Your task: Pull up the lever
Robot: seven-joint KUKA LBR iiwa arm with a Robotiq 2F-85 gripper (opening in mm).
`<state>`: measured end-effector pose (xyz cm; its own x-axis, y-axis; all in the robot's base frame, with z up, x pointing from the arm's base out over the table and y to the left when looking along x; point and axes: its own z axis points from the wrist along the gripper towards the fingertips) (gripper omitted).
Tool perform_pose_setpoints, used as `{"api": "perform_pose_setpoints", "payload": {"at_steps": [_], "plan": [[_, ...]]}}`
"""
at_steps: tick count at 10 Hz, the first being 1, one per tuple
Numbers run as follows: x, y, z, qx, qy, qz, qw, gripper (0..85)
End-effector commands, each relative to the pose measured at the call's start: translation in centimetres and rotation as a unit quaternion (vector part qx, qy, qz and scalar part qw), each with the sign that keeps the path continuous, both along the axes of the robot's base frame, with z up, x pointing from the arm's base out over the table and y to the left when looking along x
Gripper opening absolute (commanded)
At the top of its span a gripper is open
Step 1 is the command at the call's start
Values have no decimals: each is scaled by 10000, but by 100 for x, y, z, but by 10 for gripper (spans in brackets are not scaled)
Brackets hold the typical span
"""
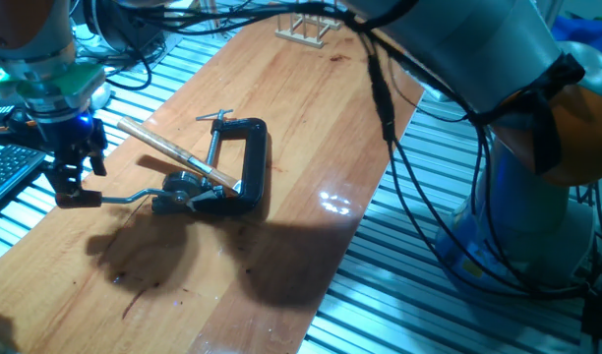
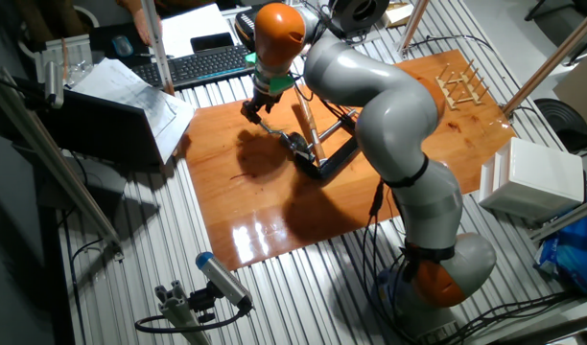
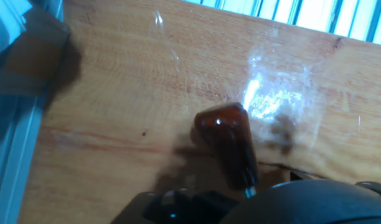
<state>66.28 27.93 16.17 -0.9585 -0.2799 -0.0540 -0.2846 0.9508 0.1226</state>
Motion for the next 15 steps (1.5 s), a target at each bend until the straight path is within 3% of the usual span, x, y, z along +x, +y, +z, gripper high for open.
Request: {"api": "perform_pose_setpoints", "payload": {"at_steps": [1,4,6,11,15], "plan": [[-27,-1,13,16,29,22,10000,510],[-68,27,24,61,26,100,9999,510],[-96,57,20,-95,-120,158,9998,510],[-90,-43,50,-294,-192,360,9987,510],[-147,-92,91,-380,-257,585,9972,510]]}}
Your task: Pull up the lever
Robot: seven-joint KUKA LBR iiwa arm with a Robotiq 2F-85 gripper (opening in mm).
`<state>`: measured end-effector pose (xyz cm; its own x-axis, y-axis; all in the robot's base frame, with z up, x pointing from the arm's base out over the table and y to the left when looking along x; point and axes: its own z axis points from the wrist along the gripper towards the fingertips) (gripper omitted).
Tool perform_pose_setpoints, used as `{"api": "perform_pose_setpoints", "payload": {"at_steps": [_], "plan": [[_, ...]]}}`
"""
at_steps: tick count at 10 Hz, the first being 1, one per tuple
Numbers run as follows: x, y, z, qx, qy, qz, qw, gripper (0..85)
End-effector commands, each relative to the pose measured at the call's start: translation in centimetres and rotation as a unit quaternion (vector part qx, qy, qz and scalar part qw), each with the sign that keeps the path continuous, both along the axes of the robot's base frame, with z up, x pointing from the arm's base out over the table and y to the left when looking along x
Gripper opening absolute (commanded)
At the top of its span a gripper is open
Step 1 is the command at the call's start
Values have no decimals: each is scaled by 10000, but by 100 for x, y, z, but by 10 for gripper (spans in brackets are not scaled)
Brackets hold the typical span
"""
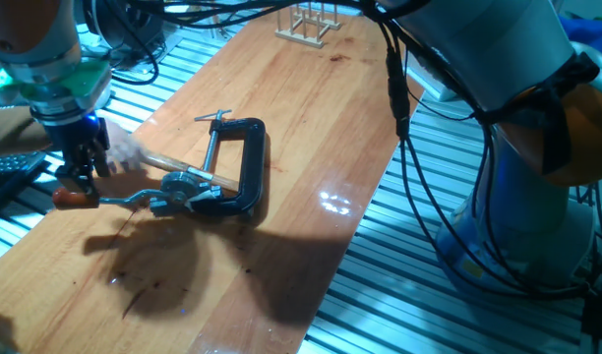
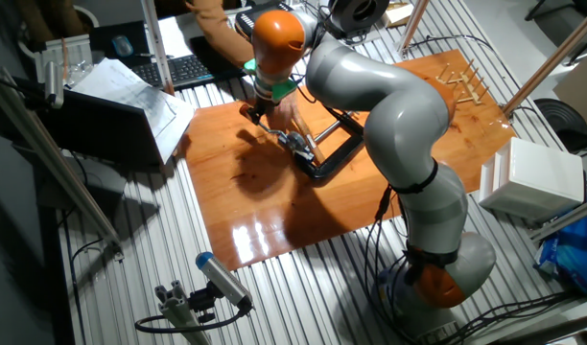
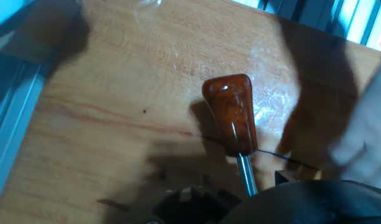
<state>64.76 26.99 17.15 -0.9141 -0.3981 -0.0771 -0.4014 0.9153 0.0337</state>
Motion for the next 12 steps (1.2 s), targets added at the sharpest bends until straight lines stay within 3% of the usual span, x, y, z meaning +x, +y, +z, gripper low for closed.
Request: {"api": "perform_pose_setpoints", "payload": {"at_steps": [1,4,7,12], "plan": [[-14,-9,6,-5,-2,51,10000,510],[-30,-19,17,-26,-54,140,9999,510],[-25,-29,24,-57,7,167,9998,510],[-58,14,27,-81,-39,172,9998,510]]}}
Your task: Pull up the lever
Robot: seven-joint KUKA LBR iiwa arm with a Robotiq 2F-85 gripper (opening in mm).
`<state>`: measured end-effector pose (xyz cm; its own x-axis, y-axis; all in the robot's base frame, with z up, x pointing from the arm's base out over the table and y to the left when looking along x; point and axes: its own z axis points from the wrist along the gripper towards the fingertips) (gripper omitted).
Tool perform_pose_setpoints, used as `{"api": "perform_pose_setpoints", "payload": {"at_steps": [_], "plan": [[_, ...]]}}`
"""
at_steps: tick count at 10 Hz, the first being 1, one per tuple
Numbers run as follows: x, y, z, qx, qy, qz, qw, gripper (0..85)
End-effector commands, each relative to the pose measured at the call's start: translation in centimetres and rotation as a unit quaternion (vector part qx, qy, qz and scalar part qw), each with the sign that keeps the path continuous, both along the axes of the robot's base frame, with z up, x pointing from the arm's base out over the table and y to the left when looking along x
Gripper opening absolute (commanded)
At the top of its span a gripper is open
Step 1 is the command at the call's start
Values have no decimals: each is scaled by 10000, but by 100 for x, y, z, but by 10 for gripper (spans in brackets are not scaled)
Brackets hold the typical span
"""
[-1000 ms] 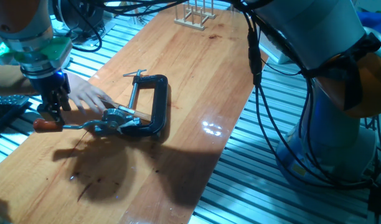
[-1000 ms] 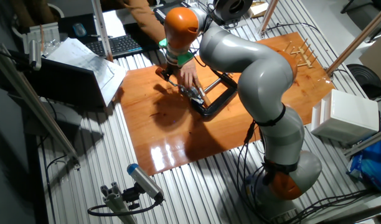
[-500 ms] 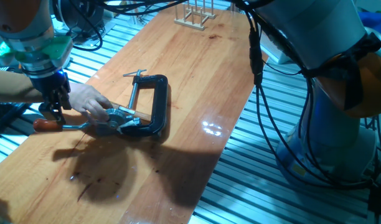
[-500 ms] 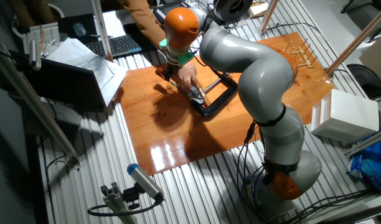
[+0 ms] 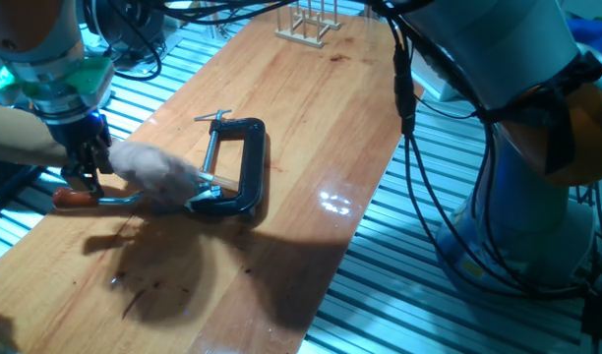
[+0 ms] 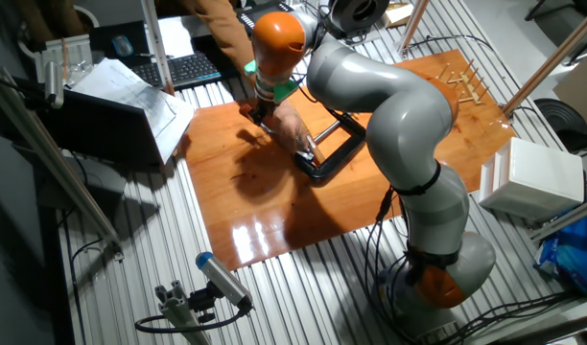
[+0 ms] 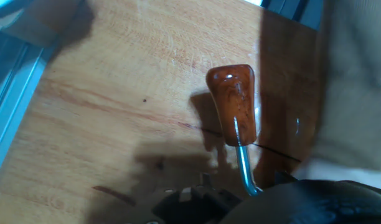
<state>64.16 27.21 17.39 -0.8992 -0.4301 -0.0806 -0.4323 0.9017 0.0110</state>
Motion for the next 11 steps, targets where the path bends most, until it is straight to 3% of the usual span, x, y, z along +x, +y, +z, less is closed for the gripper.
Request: {"api": "perform_pose_setpoints", "payload": {"at_steps": [1,7,9,11], "plan": [[-8,21,4,-32,-30,1,10000,510],[-73,-3,23,-84,32,-12,10000,510],[-100,-6,34,-38,255,-202,9995,510],[-106,-4,39,-3,284,-331,9991,510]]}}
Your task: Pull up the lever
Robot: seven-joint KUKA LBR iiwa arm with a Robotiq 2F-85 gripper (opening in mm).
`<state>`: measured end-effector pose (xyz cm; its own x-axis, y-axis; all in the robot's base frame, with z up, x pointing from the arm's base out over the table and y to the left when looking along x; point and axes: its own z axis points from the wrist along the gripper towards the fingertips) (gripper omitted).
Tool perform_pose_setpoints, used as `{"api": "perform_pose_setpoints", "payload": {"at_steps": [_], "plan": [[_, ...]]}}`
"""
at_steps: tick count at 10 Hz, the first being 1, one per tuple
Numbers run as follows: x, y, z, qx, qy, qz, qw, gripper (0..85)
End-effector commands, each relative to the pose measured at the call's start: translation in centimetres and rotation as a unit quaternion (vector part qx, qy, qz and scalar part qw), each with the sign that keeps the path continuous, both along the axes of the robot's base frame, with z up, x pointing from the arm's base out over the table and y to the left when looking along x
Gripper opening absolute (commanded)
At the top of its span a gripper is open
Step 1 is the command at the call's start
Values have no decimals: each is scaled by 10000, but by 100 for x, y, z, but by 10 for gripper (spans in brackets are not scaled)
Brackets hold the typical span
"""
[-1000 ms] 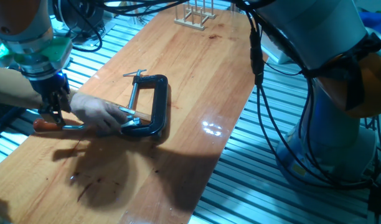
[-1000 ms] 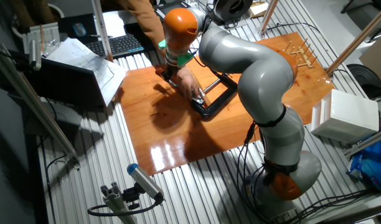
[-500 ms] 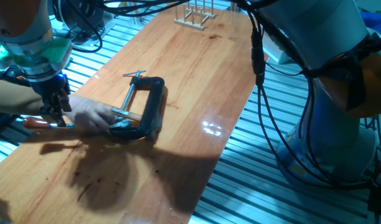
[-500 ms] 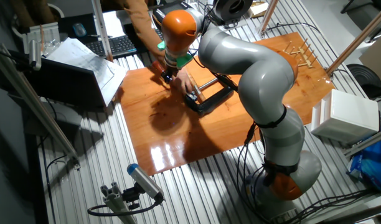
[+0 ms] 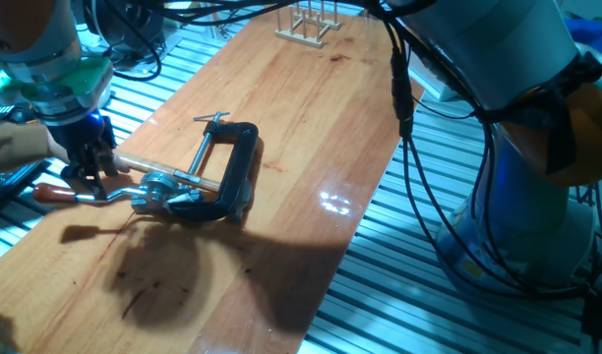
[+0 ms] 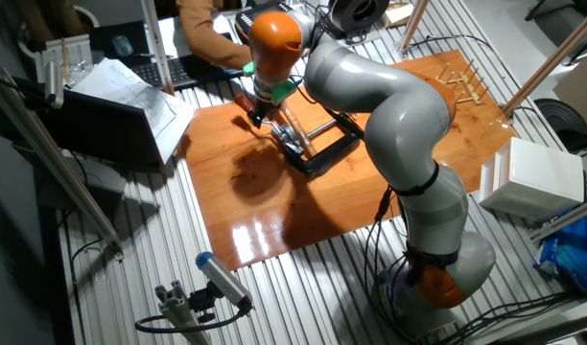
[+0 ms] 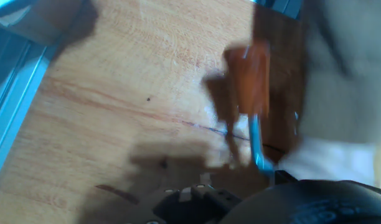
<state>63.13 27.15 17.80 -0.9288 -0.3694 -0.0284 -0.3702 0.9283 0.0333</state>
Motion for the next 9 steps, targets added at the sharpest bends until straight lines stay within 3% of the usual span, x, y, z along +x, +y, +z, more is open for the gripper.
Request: {"api": "perform_pose_setpoints", "payload": {"at_steps": [1,3,9], "plan": [[25,1,-9,15,-16,8,10000,510],[35,18,-8,8,-62,14,10000,510],[20,0,7,39,26,-67,10000,510]]}}
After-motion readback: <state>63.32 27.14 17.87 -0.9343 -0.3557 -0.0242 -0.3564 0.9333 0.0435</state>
